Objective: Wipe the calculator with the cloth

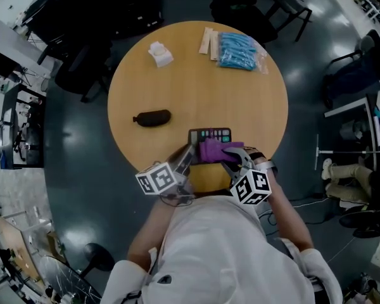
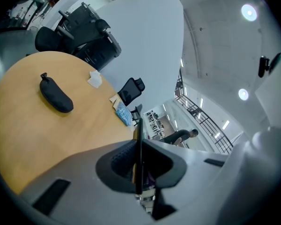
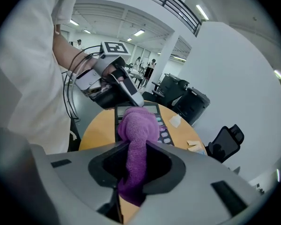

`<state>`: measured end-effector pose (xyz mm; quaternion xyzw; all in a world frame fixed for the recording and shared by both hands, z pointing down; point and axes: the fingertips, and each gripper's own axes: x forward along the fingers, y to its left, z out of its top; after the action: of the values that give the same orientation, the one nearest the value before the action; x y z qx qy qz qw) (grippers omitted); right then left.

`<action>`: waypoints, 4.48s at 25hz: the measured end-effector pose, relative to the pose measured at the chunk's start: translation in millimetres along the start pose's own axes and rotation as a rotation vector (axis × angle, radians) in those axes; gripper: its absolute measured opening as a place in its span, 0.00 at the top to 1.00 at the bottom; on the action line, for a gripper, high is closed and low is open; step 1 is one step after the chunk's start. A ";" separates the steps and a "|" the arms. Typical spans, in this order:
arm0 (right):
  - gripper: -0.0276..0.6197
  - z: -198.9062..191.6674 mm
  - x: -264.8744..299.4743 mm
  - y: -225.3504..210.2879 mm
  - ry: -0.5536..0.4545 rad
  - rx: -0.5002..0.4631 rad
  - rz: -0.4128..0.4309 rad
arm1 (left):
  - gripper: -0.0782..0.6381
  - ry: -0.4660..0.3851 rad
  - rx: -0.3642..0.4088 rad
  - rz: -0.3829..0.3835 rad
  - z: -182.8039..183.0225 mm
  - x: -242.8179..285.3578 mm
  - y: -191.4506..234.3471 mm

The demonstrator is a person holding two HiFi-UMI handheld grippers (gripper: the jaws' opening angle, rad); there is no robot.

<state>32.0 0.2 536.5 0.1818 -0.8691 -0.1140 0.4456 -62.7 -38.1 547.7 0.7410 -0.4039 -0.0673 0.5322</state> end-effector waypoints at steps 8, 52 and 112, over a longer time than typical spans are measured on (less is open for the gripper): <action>0.82 -10.2 -9.7 37.1 -0.004 -0.005 0.089 | 0.83 -0.015 0.083 0.006 14.9 -0.2 -0.1; 0.82 -39.0 -28.5 -18.4 -0.094 0.195 0.108 | 0.83 0.178 0.485 -0.174 -8.8 -19.1 -28.7; 0.82 10.1 22.0 8.4 -0.165 0.418 0.657 | 0.83 0.373 2.359 -0.539 -111.9 -15.2 -57.5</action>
<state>10.2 -1.0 549.9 -0.0287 -0.9185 0.1995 0.3402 16.7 60.5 541.6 0.8272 0.0315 0.3393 -0.4467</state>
